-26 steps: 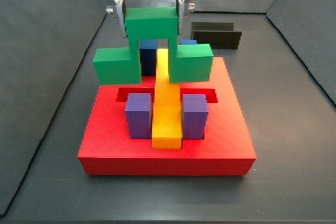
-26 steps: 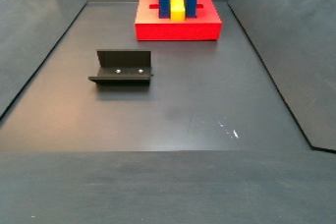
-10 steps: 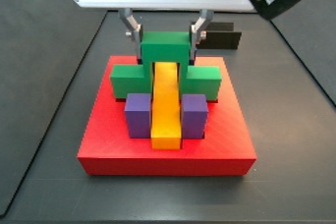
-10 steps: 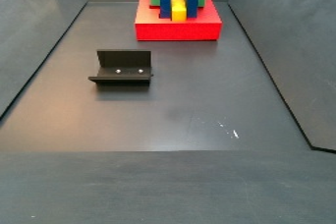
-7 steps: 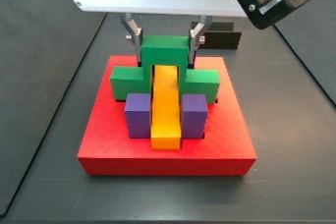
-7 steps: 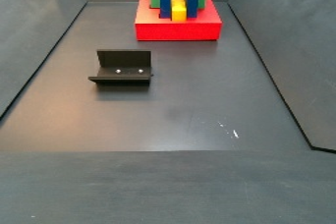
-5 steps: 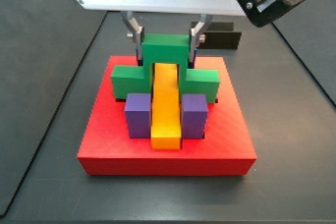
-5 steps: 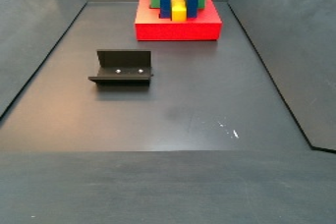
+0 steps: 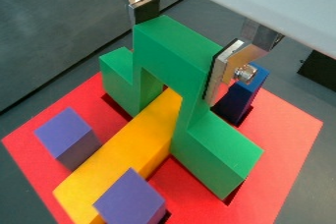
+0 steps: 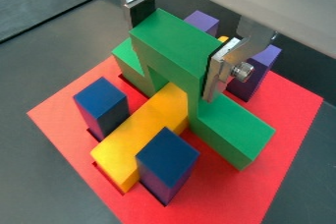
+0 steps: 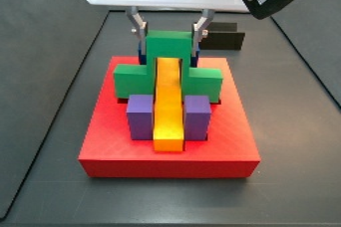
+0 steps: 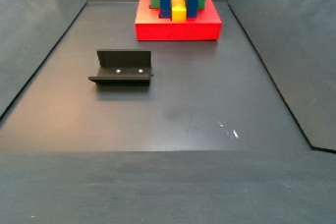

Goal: Pick up the green object. Move up. Place the green object on the fixture. Regrasp the green object. Move to above the board. Insert the green object.
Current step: Insert the green object.

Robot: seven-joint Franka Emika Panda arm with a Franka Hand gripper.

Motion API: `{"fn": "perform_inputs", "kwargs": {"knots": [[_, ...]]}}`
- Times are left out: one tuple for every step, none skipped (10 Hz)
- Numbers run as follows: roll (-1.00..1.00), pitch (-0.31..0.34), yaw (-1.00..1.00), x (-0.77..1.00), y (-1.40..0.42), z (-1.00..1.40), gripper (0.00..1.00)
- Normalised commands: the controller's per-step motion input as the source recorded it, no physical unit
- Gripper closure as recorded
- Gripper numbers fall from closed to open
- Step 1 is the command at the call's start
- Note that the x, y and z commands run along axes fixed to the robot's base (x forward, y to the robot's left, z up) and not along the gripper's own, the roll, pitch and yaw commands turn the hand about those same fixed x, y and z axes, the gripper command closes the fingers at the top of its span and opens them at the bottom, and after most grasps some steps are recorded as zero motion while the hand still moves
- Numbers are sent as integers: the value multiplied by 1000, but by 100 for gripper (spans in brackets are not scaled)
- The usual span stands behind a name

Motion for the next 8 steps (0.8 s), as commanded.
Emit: {"fn": "perform_inputs", "kwargs": {"knots": [[-27, 0, -74, -31, 0, -11, 100], [106, 0, -43, 0, -366, 0, 100], [106, 7, -43, 0, -343, 0, 100], [123, 7, -29, 0, -369, 0, 100], [129, 0, -26, 0, -260, 0, 100], [94, 0, -11, 0, 0, 0, 100], [27, 0, 0, 0, 97, 57, 100], [4, 0, 0, 0, 169, 100, 100]]}}
